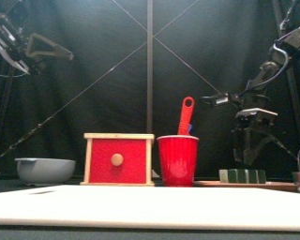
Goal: Place sushi on board then cut the sushi with the knife then place the pieces on the plate
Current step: Place the sushi on the board
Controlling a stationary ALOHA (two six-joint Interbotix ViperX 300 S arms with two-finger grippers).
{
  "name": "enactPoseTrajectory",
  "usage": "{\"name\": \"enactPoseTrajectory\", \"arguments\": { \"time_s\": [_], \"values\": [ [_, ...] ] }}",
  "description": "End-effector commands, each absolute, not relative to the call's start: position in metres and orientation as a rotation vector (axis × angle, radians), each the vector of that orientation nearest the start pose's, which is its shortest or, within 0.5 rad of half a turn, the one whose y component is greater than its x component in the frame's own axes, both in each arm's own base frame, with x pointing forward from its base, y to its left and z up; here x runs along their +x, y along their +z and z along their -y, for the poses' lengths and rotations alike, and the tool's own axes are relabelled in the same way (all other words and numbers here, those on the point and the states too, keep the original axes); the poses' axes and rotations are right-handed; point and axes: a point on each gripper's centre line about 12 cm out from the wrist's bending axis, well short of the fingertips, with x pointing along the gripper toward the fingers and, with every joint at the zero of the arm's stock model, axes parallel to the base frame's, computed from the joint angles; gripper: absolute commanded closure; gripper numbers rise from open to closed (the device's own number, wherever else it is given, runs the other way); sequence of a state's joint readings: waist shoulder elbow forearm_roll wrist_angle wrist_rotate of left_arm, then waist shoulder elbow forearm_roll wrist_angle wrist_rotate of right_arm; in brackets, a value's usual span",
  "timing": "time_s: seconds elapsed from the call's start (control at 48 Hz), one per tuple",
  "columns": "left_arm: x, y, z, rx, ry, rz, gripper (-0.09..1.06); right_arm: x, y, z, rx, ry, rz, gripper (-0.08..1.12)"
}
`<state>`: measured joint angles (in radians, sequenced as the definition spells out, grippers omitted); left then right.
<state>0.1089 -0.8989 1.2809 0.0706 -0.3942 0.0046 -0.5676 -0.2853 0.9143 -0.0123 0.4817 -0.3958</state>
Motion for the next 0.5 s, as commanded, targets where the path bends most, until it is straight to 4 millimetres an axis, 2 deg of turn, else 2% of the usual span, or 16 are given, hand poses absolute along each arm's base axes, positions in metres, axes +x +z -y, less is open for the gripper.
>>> {"name": "enactPoseTrajectory", "arguments": {
  "time_s": [0.021, 0.333, 0.5],
  "values": [
    [0.199, 0.254, -0.020, 0.071, 0.088, 0.021, 0.99, 0.230, 0.152, 0.154, -0.029, -0.282, -1.132, 0.05],
    [0.199, 0.253, -0.021, 0.070, 0.095, 0.016, 0.99, 0.235, 0.133, 0.160, -0.008, -0.240, -1.162, 0.06],
    [0.199, 0.252, -0.021, 0.066, 0.095, 0.010, 0.99, 0.235, 0.126, 0.163, -0.009, -0.249, -1.165, 0.12]
  ]
}}
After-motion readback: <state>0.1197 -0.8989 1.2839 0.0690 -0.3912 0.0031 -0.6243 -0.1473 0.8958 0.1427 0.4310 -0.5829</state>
